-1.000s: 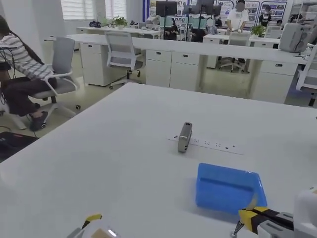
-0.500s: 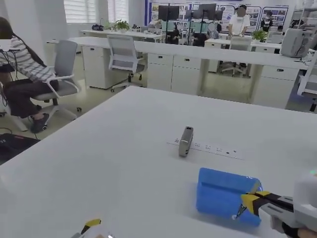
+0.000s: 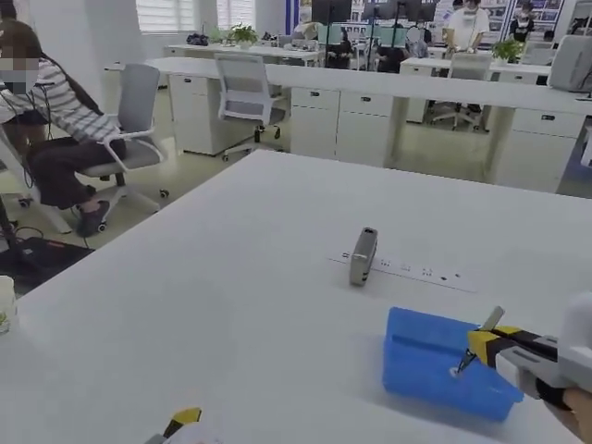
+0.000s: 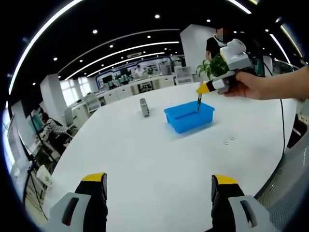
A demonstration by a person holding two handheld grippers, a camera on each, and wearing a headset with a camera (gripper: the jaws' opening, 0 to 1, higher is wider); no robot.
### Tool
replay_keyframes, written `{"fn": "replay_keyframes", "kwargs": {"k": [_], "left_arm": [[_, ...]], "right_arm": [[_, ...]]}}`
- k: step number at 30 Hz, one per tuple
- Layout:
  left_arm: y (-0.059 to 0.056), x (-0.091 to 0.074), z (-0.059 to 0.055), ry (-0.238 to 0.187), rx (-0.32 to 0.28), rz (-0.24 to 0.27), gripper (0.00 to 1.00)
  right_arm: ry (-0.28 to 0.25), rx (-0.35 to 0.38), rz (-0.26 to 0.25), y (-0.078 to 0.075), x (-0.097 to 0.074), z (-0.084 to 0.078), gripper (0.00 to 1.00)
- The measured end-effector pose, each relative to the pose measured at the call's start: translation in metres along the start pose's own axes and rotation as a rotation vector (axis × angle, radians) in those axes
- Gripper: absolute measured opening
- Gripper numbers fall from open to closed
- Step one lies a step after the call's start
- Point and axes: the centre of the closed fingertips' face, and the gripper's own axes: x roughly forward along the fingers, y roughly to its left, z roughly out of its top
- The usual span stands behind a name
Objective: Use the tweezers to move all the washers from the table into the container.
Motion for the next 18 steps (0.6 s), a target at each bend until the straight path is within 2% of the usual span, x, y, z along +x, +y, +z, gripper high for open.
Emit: {"fn": "replay_keyframes", "kwargs": {"k": [18], "left_arm": [[0.0,0.004,-0.008,0.044,0.012,-0.001,0.91]], "right_arm": [[0.05,0.047,0.003,-0.011,0.031,-0.027,0.0]]}}
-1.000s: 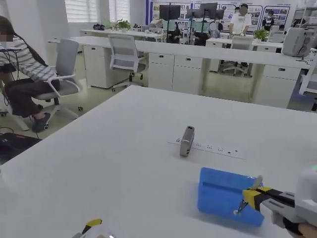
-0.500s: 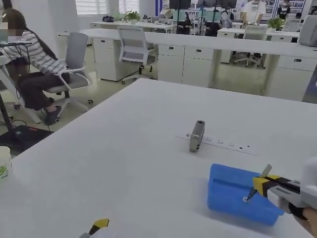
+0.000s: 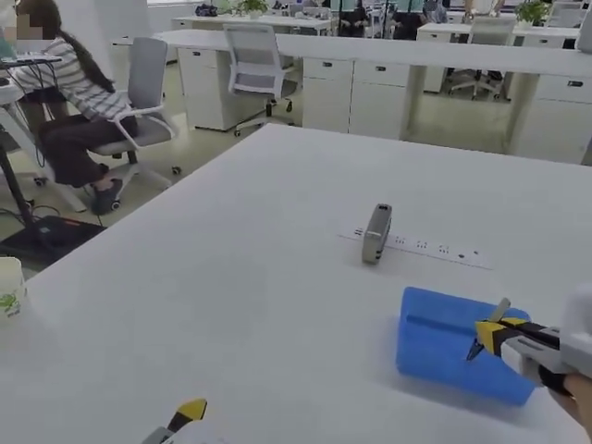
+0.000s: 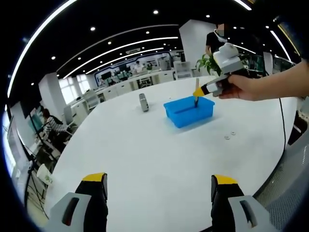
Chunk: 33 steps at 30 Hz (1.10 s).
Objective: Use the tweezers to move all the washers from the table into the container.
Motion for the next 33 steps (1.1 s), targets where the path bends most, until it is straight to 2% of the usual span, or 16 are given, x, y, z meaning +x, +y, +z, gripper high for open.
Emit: {"fn": "replay_keyframes", "kwargs": {"k": [18,29,33], "left_arm": [[-0.002,0.002,-0.005,0.023,0.009,-0.004,0.9],[-0.004,0.003,-0.009,0.045,0.018,-0.013,0.9],[-0.005,0.004,-0.01,0.055,0.026,-0.02,0.9]], "right_arm": [[0.011,0.012,-0.021,-0.007,0.013,-0.013,0.01],[-0.002,-0.016,-0.019,-0.002,0.014,-0.016,0.01],[-0.011,0.008,-0.02,-0.001,0.011,-0.017,0.01]]}}
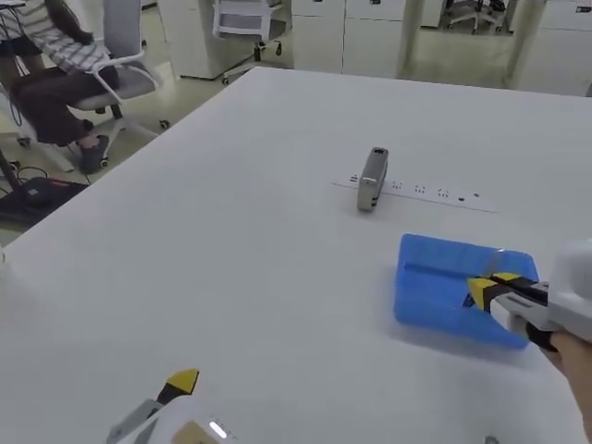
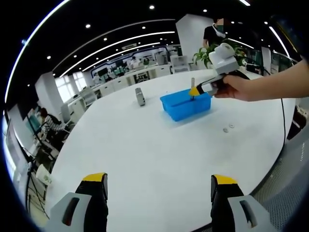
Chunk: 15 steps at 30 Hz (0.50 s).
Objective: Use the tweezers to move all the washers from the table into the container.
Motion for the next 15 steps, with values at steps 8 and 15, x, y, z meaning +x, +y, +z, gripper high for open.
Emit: {"fn": "replay_keyframes", "kwargs": {"k": [8,15], "left_arm": [[-0.0005,0.0019,-0.0042,0.024,0.004,-0.002,0.9],[0.0013,0.0021,-0.0049,0.028,-0.002,0.004,0.89]], "right_arm": [[-0.001,0.026,-0.002,0.0003,-0.0023,-0.0014,0.02],[-0.011,0.042,-0.006,0.0008,-0.0028,-0.0005,0.02]]}}
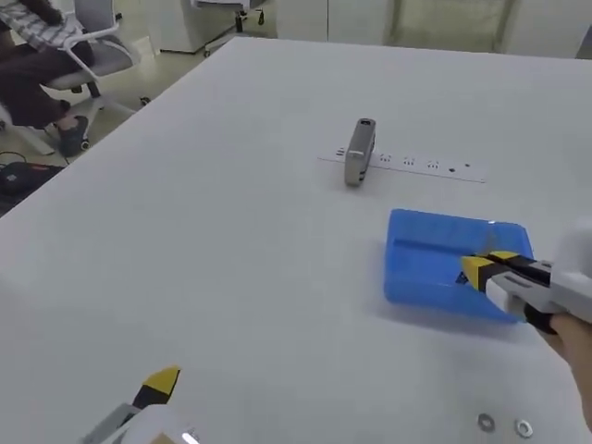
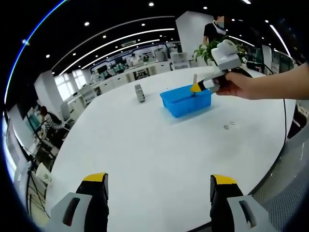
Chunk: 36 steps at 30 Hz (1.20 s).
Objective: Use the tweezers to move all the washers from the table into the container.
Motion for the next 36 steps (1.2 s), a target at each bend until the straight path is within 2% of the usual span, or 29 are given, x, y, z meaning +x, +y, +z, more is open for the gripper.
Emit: {"fn": "replay_keyframes", "kwargs": {"k": [2,8,13,22,31,36], "left_arm": [[0.002,0.0,0.0,-0.004,-0.006,0.007,0.88],[0.0,0.002,-0.005,0.023,-0.002,-0.004,0.88],[-0.001,0.003,-0.008,0.036,-0.001,-0.01,0.88],[0.0,0.004,-0.009,0.044,-0.004,-0.002,0.88],[0.0,0.003,-0.008,0.038,-0.008,0.001,0.88],[0.001,0.001,-0.004,0.021,-0.014,0.003,0.88]], "right_arm": [[-0.008,0.01,-0.001,0.001,0.0,0.001,0.02],[-0.03,0.056,0.0,0.0,0.0,0.003,0.02],[-0.04,0.103,0.037,0.008,0.002,0.004,0.02],[-0.037,0.05,0.052,0.02,0.008,0.005,0.02],[-0.009,0.026,0.048,0.017,0.007,0.006,0.02],[0.006,0.022,0.048,0.018,0.002,0.007,0.02]]}}
